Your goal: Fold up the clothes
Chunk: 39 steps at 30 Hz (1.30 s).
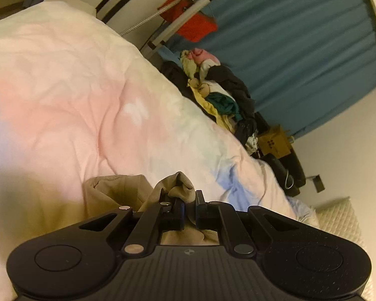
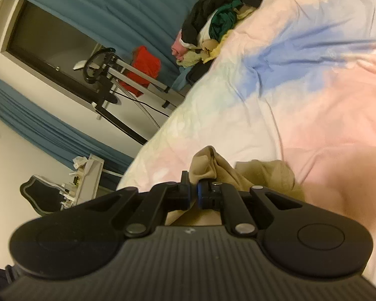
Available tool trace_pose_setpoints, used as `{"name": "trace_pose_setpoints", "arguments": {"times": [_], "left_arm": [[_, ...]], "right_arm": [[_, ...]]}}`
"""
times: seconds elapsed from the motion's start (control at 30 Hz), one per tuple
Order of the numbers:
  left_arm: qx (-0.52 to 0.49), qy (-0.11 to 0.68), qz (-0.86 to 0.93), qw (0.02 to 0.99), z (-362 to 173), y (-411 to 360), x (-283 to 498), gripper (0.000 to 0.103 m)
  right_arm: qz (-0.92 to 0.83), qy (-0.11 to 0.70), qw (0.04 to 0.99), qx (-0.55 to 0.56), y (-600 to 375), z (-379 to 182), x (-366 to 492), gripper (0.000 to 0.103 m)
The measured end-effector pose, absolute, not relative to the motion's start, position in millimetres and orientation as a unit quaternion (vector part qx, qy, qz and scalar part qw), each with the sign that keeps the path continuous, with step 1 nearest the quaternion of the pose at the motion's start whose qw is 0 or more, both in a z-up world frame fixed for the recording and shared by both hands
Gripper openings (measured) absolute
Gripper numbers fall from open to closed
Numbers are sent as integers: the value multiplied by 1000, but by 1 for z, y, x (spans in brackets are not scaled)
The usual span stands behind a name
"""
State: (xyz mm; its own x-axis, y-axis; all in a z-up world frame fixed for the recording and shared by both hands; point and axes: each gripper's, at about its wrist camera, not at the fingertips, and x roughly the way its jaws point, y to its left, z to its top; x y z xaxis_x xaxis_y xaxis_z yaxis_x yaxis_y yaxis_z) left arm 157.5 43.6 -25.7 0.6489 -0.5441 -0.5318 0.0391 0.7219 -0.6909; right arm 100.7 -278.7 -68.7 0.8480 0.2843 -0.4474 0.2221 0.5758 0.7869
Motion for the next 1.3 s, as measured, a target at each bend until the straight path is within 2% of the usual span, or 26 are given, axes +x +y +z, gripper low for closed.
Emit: {"name": "trace_pose_setpoints", "arguments": {"times": [0.2,0.23,0.27,0.3,0.33,0.4,0.5,0.53,0.57,0.63,0.7,0.73,0.9,1.03,1.3], "left_arm": [[-287,383,-191,857,-50,40,165,12],[-277,379,-198,861,-49,39,164,16],[-266,374,-207,864,-48,37,162,31],[-254,365,-221,868,-46,35,159,49],[-239,352,-237,873,-43,31,154,63],[-212,334,-250,884,-37,24,142,71],[-171,324,-269,891,-37,12,132,75],[-157,323,-266,895,-40,8,132,76],[-143,322,-263,898,-43,4,131,76],[-111,328,-237,908,-54,-3,138,75],[-94,336,-212,913,-67,-7,148,72],[-90,341,-206,913,-72,-9,153,72],[-74,347,-196,914,-82,-11,158,72],[-72,338,-190,919,-81,-10,149,71],[-42,323,-198,925,-65,-11,116,71]], "right_arm": [[23,317,833,453,-286,-96,117,12],[25,324,833,448,-286,-95,120,13],[28,327,836,440,-285,-93,121,15],[32,326,841,431,-284,-89,119,28],[39,323,844,426,-282,-86,117,55],[68,306,847,429,-277,-80,108,88],[80,285,865,404,-267,-74,96,86],[75,280,878,380,-263,-72,95,81],[71,280,889,356,-259,-72,97,74],[62,289,902,314,-253,-77,105,50],[55,310,905,288,-251,-87,117,32],[54,319,906,274,-249,-91,123,29],[51,350,911,211,-240,-107,149,25],[53,344,912,219,-242,-112,142,24],[51,336,924,178,-226,-85,121,27]]}}
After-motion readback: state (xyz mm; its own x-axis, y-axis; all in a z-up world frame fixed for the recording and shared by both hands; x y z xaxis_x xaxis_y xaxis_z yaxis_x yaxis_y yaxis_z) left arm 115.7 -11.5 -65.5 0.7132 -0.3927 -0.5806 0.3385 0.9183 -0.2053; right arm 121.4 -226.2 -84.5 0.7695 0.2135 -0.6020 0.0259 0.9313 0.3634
